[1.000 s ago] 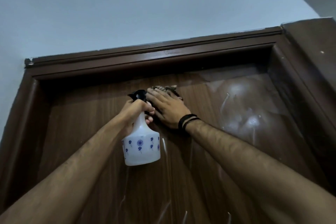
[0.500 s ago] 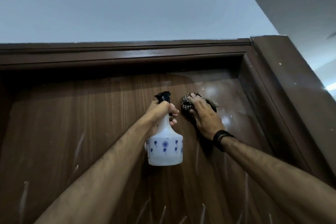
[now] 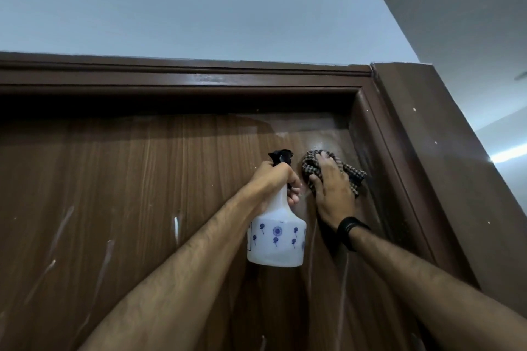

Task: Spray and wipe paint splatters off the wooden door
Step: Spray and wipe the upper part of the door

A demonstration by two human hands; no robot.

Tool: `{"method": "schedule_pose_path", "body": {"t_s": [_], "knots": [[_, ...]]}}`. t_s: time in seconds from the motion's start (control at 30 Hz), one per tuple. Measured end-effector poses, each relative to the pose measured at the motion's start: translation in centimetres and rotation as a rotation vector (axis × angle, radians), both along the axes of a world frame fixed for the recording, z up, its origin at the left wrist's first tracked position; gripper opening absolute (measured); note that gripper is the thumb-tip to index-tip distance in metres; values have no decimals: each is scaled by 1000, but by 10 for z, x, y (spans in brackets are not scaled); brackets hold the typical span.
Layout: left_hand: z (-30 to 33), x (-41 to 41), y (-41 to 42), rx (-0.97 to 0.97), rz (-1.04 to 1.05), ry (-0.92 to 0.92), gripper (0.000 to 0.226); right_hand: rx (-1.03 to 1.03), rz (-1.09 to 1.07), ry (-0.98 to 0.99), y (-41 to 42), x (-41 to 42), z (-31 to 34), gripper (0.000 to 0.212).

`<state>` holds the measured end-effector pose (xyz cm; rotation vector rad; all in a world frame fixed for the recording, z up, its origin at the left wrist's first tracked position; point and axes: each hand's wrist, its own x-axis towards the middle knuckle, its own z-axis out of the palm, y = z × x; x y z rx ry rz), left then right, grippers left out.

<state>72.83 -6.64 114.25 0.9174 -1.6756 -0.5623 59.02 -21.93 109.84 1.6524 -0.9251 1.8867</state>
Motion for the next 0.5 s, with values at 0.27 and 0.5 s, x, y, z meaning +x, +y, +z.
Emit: {"method": "schedule_pose_path", "body": {"t_s": [0.27, 0.5], "knots": [[15, -20, -23, -106, 176, 132, 8, -67, -3, -12, -9, -10, 60, 48], [31, -2, -28, -168, 231, 159, 10, -229, 25, 251, -2, 34, 79, 51]]}}
